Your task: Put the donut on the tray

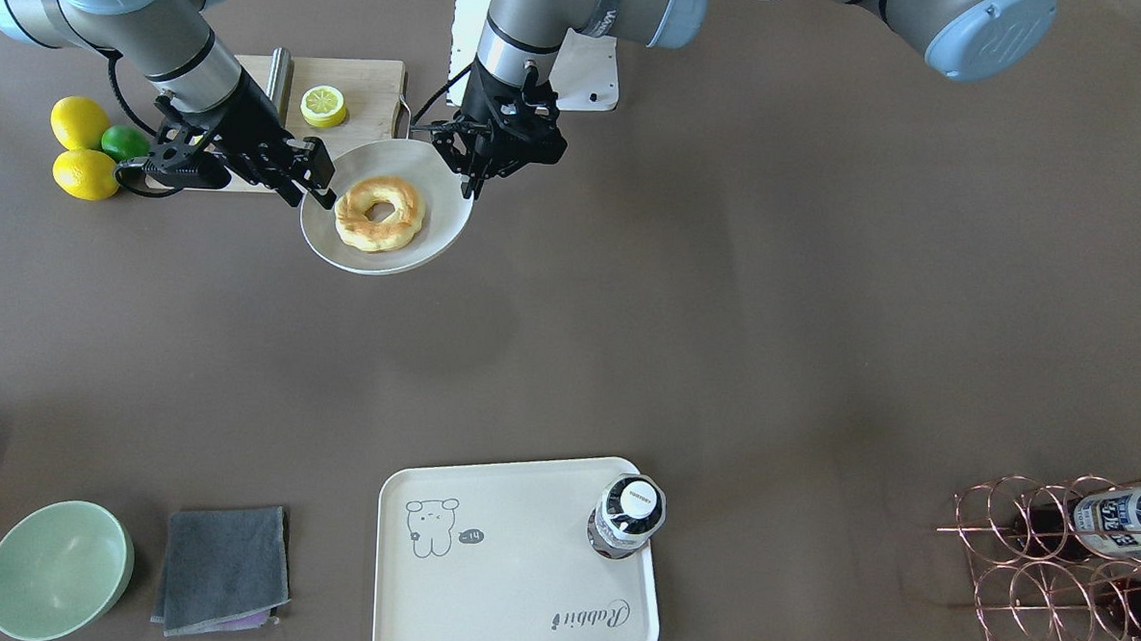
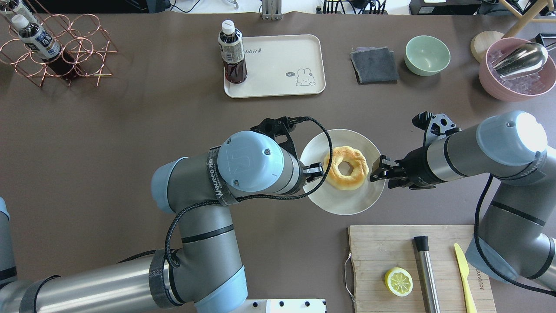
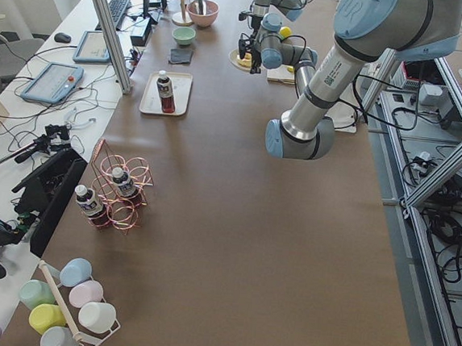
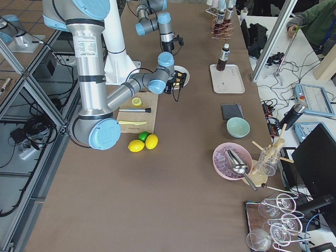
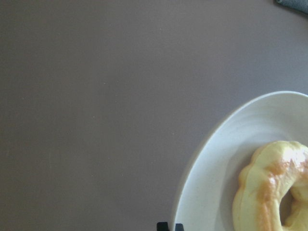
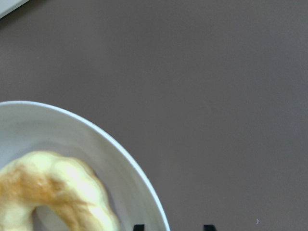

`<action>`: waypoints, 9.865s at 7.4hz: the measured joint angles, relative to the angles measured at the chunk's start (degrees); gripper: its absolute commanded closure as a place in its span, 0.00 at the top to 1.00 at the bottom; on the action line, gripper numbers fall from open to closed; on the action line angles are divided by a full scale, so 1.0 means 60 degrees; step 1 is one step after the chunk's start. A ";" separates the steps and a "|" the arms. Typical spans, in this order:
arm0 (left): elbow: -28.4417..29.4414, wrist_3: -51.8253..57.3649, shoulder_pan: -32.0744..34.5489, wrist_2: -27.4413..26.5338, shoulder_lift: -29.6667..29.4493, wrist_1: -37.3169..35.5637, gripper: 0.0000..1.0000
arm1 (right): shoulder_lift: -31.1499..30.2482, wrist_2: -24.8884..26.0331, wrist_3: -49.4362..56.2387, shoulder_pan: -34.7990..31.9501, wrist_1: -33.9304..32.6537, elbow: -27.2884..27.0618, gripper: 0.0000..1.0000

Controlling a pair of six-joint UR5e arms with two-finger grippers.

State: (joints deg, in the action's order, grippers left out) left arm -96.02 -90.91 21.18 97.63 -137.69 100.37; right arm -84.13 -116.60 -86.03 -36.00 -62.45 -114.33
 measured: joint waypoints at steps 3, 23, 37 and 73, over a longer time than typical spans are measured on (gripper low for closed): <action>-0.0006 0.0019 0.0000 0.0002 0.0009 0.0001 0.00 | -0.0061 -0.0073 -0.0087 -0.0018 0.0007 -0.0200 0.36; -0.1999 0.8471 0.4593 0.4876 0.4868 0.0194 0.99 | 0.3250 -0.0220 -0.4082 -0.1928 -0.0014 0.3126 0.00; -0.1889 0.9337 0.5131 0.5157 0.5478 0.0462 0.99 | 0.6153 0.1131 -0.3626 -0.1702 0.0810 0.7158 1.00; 0.1094 1.8669 1.2370 0.5862 0.7781 -0.2798 0.99 | -0.1275 -0.1803 1.6141 -0.9826 -0.5474 0.3835 1.00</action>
State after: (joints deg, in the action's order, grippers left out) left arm -89.46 21.10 95.40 132.80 -91.00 83.58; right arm -91.78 -127.42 10.81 -94.96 -95.29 -91.32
